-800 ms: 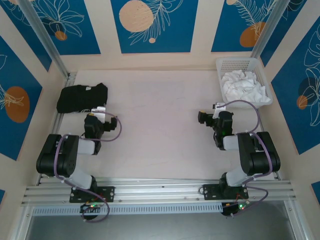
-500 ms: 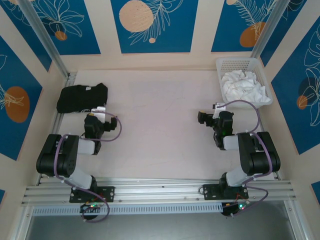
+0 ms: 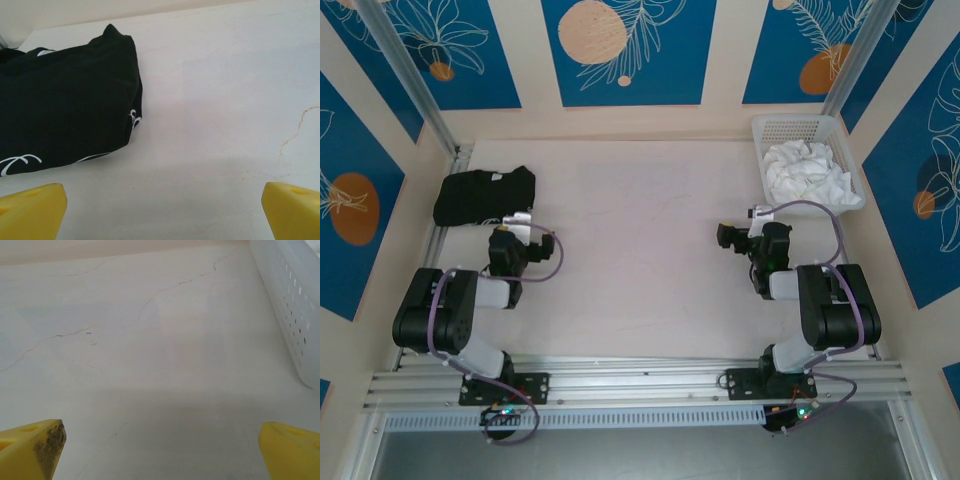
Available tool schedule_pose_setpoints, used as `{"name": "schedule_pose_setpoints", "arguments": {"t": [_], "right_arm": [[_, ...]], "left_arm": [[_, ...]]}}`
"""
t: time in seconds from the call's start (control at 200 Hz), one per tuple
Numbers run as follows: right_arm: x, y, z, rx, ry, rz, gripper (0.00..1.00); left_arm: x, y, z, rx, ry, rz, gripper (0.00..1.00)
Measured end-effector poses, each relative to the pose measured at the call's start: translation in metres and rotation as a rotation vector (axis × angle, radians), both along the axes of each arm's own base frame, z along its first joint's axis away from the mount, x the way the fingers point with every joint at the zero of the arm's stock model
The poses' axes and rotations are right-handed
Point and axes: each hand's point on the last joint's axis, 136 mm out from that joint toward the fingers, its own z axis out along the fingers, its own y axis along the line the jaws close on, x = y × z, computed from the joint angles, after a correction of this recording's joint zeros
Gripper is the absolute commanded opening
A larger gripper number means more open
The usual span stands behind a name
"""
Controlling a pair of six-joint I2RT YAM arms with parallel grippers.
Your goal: Fold the inside-out t-shirt
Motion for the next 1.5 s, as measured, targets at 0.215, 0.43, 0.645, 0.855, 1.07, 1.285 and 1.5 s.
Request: {"name": "schedule_pose_setpoints", "arguments": {"t": [0.215, 0.43, 0.645, 0.855, 1.07, 1.285, 1.5], "right_arm": [[-0.005, 0.013, 0.016, -0.027, 0.038, 0.016, 0.99], [0.005, 0.022, 0.158, 0.076, -0.173, -0.001, 0.98], [0.063, -0.096, 0.199, 0.154, -0.072, -0.384, 0.93], [0.120, -0.158, 0.128, 0.120, 0.216, -0.567, 0.92], [0.152, -0.195, 0.059, 0.080, 0.438, -0.657, 0.91], [0.166, -0.209, 0.009, 0.070, 0.567, -0.681, 0.64], [0.174, -0.197, -0.006, 0.184, 0.608, -0.622, 0.02]], "left_arm": [[-0.008, 0.008, 0.020, -0.012, 0.001, 0.054, 1.00], [-0.003, -0.017, 0.143, -0.277, -0.160, -0.028, 1.00], [-0.007, -0.093, 0.157, -0.524, -0.021, -0.246, 1.00], [-0.015, -0.130, 0.146, -0.530, 0.108, -0.312, 1.00], [-0.019, -0.135, 0.126, -0.522, 0.184, -0.304, 1.00], [-0.020, -0.136, 0.118, -0.516, 0.209, -0.297, 1.00], [-0.020, -0.136, 0.109, -0.511, 0.241, -0.287, 1.00]]}}
